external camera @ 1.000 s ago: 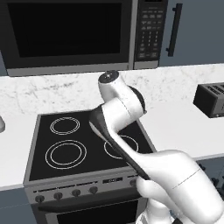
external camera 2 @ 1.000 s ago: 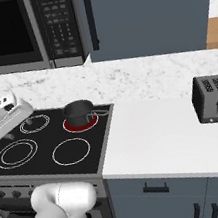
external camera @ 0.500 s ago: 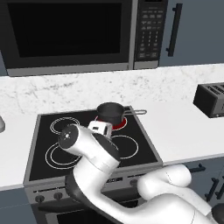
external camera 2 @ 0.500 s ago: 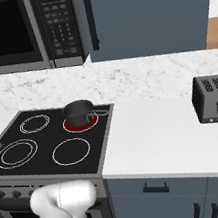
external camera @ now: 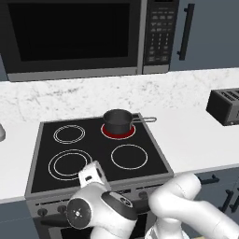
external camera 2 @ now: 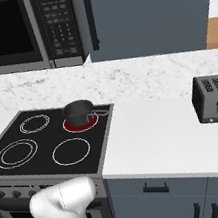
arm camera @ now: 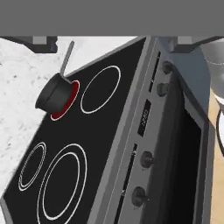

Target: Turn off the rear right burner of the stove.

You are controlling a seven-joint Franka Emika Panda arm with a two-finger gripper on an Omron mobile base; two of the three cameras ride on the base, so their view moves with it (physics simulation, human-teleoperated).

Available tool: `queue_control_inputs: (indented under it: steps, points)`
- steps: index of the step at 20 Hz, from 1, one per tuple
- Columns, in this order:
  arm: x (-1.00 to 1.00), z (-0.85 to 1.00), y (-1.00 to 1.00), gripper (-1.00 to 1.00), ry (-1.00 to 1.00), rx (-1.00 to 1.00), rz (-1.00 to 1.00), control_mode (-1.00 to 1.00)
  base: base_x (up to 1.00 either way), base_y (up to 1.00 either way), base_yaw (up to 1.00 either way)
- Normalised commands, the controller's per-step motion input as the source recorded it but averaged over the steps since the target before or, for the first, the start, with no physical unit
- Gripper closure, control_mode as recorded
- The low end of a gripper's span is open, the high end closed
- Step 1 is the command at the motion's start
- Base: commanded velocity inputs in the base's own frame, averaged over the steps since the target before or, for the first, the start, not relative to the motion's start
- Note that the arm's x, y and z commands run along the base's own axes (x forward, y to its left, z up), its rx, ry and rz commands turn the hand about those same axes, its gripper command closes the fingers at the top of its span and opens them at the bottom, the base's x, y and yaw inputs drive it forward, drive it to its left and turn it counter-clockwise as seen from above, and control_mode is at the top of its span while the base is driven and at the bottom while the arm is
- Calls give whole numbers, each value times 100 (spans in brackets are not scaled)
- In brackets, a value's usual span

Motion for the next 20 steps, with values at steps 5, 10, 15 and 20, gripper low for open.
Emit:
queue_control_inputs:
  steps: [5,10,15,20]
  points:
    - [-1,-67,26,-100,4,-47,40,-100,0,0,0]
    - [-2,-60,64,-100,0,-47,18,-100,0,0,0]
    - [0,-54,51,-100,0,-43,1,-100,0,0,0]
    - [5,-36,67,-100,-6,-31,0,-100,0,0,0]
